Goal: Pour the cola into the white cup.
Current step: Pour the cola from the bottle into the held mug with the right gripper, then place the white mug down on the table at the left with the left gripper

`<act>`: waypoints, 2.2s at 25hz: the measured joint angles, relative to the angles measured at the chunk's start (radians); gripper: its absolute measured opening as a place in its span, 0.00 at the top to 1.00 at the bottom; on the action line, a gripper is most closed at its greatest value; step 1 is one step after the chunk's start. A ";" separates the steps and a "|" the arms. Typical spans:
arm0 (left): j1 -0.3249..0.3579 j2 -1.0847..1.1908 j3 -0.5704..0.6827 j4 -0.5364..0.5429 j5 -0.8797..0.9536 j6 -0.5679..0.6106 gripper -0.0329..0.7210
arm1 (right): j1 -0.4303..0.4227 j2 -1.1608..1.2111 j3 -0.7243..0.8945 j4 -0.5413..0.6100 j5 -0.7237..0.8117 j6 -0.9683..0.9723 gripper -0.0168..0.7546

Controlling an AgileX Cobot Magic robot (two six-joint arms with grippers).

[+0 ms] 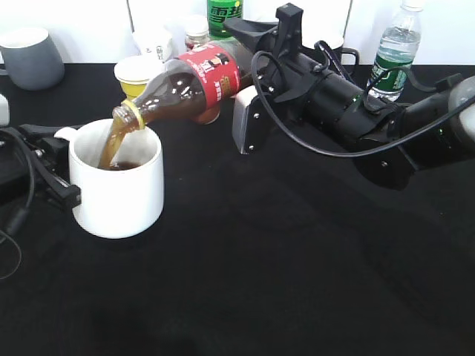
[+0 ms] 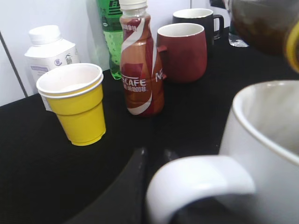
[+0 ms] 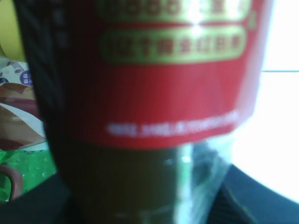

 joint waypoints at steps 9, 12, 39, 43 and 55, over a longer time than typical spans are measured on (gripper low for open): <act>0.000 0.003 0.000 0.000 0.004 0.000 0.87 | 0.000 0.000 0.000 0.000 -0.007 -0.024 0.47; 0.000 0.003 0.000 0.000 0.004 0.000 0.87 | 0.000 0.000 0.000 0.000 -0.009 0.009 0.47; 0.052 0.094 -0.045 -0.637 -0.168 0.207 0.87 | 0.000 0.000 0.021 0.020 0.037 1.802 0.48; 0.145 0.289 -0.202 -0.640 -0.178 0.210 0.87 | 0.000 0.000 0.021 0.021 0.037 1.802 0.48; 0.149 0.650 -0.630 -0.595 -0.094 0.168 0.86 | 0.000 0.000 0.021 0.023 0.037 1.760 0.48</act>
